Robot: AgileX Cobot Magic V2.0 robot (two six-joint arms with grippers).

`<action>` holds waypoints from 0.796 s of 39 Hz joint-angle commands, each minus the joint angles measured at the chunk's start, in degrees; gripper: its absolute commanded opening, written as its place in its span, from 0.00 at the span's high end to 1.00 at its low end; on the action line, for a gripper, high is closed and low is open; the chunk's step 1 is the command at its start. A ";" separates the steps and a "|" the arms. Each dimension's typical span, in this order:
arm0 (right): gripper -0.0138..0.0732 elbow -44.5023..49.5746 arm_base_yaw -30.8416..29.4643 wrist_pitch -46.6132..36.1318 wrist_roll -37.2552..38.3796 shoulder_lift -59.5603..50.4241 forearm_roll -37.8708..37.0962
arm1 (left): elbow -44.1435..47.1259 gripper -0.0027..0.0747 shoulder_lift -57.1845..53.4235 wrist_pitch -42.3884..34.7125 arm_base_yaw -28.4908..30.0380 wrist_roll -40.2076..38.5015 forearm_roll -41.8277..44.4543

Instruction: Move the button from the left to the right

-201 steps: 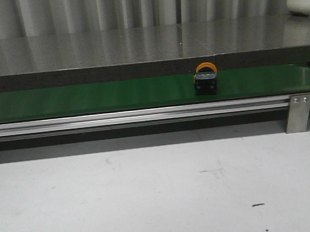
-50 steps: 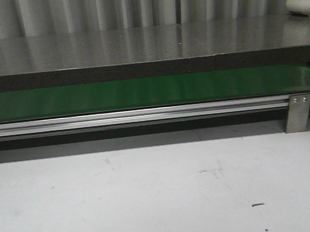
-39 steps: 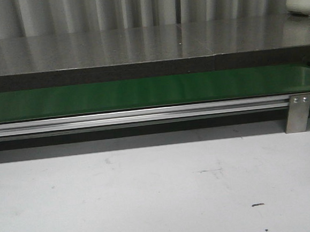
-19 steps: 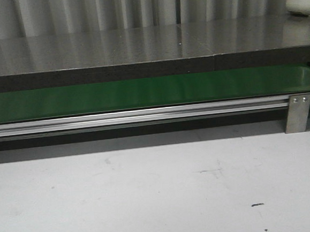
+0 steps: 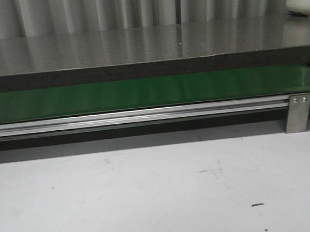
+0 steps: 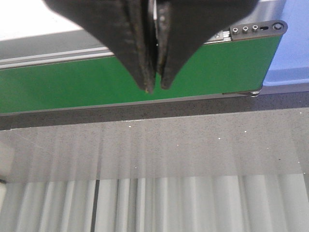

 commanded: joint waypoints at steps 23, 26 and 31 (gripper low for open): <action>0.92 -1.54 -0.06 -5.18 -0.36 0.65 0.06 | -1.42 0.99 0.70 -4.41 -0.37 -0.64 -0.41; 0.92 -1.54 -0.06 -5.18 -0.36 0.65 0.06 | -0.48 0.99 0.32 -5.64 0.10 -0.64 -0.24; 0.92 -1.54 -0.06 -5.18 -0.36 0.65 0.06 | 3.89 0.99 -1.74 -8.92 1.93 -2.21 -0.15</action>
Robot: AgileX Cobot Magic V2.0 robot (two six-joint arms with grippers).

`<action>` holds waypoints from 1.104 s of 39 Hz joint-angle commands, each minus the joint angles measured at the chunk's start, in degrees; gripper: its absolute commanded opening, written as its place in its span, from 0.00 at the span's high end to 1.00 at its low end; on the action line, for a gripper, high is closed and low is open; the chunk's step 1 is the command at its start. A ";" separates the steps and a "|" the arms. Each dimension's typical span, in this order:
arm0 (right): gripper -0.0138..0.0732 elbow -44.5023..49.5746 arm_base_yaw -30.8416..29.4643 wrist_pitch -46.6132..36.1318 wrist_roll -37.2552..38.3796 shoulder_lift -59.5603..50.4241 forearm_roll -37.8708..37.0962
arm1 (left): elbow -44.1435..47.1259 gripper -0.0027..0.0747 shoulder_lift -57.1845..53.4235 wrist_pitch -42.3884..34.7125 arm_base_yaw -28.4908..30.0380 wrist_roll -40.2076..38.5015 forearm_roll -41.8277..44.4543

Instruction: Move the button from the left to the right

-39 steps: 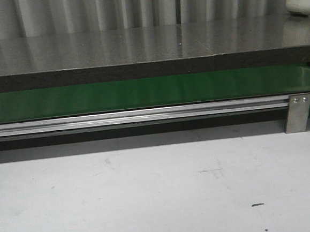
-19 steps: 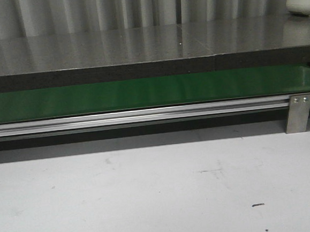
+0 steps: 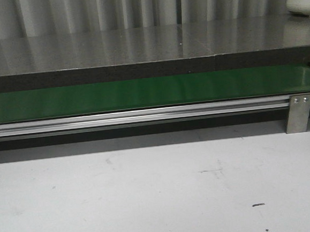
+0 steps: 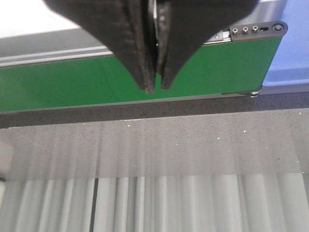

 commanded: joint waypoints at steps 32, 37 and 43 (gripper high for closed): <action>0.92 -1.54 -0.06 -5.18 -0.36 0.70 0.06 | 18.36 0.99 -2.40 -19.93 4.63 -1.38 -0.28; 0.92 -1.54 -0.06 -5.18 -0.36 0.70 0.06 | 18.36 0.99 -2.40 -19.93 4.63 -1.38 -0.28; 0.92 -1.54 -0.06 -5.18 -0.36 0.70 0.06 | 18.36 0.99 -2.40 -19.93 4.63 -1.38 -0.28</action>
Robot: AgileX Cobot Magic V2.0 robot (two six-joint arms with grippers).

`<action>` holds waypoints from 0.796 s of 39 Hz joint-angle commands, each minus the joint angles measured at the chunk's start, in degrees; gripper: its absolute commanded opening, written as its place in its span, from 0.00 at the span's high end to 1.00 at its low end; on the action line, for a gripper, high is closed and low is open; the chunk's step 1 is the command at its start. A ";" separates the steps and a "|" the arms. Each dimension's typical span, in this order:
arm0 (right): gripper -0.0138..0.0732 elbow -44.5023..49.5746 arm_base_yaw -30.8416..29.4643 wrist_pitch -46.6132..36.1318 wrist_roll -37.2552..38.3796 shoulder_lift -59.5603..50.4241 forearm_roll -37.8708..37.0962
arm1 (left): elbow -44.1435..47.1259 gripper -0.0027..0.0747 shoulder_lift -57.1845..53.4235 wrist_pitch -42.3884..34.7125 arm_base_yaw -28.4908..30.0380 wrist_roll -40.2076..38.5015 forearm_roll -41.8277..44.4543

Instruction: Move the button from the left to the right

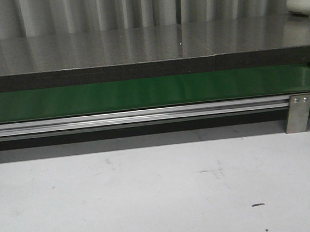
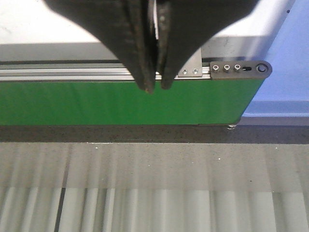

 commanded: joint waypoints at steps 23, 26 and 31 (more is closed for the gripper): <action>0.92 10.15 -0.13 -14.29 -10.49 -3.72 9.13 | 1.54 0.99 -1.05 -4.34 0.13 -0.80 -0.28; 0.92 14.38 -0.13 -14.05 -10.92 -6.18 9.56 | 1.54 0.99 -1.05 -4.34 0.13 -0.80 -0.28; 0.92 18.60 -0.13 -14.76 -10.87 -8.40 10.06 | 1.54 0.99 -1.05 -4.34 0.13 -0.80 -0.28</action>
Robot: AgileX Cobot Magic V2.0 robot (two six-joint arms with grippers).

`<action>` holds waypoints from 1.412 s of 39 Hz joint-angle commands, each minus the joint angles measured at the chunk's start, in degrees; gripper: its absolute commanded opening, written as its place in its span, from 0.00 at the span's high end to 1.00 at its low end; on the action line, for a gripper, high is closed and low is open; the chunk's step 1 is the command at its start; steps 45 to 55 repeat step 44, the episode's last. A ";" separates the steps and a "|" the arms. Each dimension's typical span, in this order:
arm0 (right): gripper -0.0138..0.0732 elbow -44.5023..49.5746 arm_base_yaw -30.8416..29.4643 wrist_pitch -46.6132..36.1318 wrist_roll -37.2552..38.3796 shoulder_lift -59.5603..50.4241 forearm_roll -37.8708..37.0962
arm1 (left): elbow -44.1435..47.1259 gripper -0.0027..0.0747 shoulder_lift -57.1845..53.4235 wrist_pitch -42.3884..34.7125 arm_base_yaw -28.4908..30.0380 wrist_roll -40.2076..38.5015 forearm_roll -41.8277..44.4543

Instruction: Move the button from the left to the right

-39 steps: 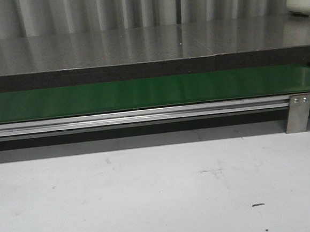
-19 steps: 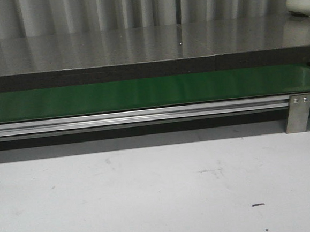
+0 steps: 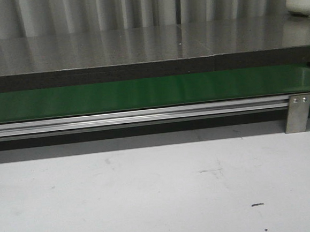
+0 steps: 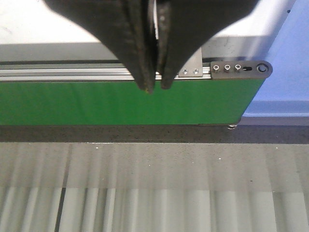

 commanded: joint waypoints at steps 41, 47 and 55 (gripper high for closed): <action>0.92 0.63 -0.13 -3.85 -0.93 -1.33 0.92 | 1.54 0.99 -0.96 -4.34 0.02 -0.80 -0.28; 0.92 0.63 -0.13 -3.85 -0.93 -1.33 0.92 | 1.54 0.99 -0.96 -4.34 0.02 -0.80 -0.28; 0.92 0.63 -0.13 -3.85 -0.93 -1.33 0.92 | 1.54 0.99 -0.96 -4.34 0.02 -0.80 -0.28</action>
